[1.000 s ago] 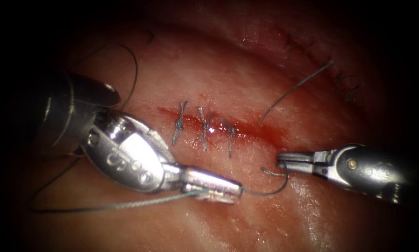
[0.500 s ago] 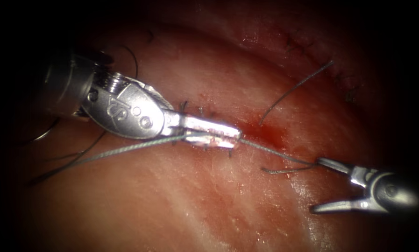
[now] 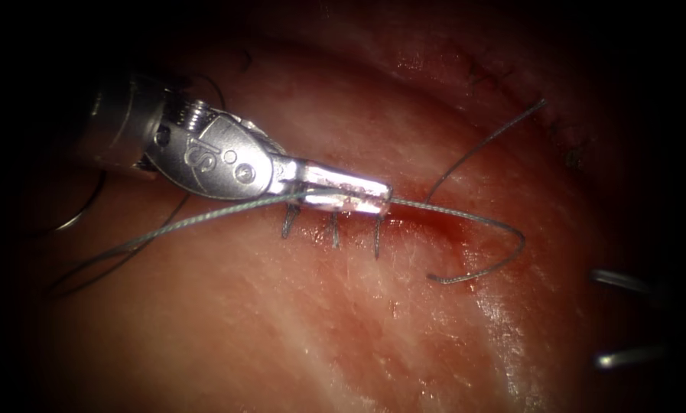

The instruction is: Wound Closure

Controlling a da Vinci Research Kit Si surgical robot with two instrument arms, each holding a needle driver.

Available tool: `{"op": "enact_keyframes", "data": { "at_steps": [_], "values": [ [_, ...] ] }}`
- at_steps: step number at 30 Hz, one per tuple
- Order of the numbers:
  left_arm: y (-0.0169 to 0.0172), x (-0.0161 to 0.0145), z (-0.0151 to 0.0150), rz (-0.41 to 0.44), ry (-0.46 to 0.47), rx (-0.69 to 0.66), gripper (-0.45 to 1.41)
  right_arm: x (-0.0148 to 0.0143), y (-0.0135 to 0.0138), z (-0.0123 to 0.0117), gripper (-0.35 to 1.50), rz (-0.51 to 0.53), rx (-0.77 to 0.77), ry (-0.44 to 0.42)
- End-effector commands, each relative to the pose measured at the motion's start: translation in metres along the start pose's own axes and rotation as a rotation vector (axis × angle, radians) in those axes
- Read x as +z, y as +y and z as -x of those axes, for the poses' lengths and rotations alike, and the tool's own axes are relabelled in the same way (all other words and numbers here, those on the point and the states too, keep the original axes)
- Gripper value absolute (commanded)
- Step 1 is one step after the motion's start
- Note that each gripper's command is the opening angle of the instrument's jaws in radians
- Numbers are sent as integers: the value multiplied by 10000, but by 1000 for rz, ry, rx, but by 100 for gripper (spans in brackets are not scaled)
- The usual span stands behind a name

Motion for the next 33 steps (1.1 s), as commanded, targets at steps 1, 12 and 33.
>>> {"op": "enact_keyframes", "data": {
  "at_steps": [1, 12, 33],
  "values": [
    [5, 6, 6, 12, 2, 0, -45, 12, 14, 1, -35, 27, 2, -6],
    [10, 12, 7, 47, 3, 2, -45, 71, 64, -25, -35, 136, -82, -25],
    [-38, 10, 32, -7, 13, 7, -45, 164, 66, 29, -35, -80, -138, -36]
  ]
}}
